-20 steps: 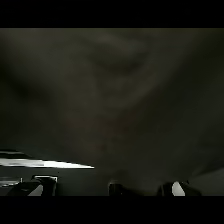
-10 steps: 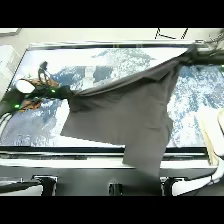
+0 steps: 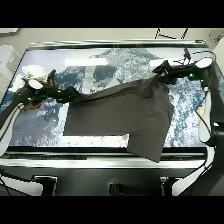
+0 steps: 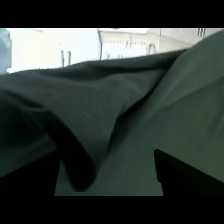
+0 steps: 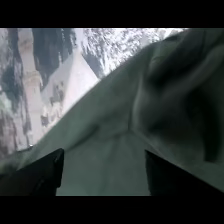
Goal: Fold the clothes and pants, and hang the long-sleeved shirts on hangers.
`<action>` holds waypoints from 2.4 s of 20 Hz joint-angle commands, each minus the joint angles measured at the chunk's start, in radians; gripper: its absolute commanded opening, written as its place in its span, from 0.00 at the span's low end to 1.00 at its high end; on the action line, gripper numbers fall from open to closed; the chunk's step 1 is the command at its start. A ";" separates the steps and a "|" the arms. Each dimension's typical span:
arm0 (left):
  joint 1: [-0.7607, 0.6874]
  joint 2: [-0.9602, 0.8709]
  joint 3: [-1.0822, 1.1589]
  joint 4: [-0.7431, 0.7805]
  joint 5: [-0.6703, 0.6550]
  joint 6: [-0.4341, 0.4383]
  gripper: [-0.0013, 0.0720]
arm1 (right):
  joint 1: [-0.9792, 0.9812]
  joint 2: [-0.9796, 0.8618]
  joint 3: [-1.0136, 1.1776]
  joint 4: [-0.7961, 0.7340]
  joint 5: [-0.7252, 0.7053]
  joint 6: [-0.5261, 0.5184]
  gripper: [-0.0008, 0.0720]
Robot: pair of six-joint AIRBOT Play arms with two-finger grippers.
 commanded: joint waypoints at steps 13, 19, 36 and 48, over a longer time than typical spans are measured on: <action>0.349 0.055 -0.412 0.063 -0.422 0.190 0.66 | -0.251 0.398 -0.659 -0.457 0.391 -0.005 0.81; 0.224 0.054 -0.456 -0.009 -0.311 0.211 0.62 | -0.251 0.402 -0.661 -0.455 0.401 -0.004 0.79; 0.189 0.181 -0.455 -0.010 -0.339 0.186 0.05 | -0.225 0.329 -0.954 -0.190 0.031 -0.182 0.73; 0.242 0.568 0.346 -0.009 -0.116 0.115 0.05 | -0.144 0.630 0.031 -0.233 -0.049 -0.267 0.07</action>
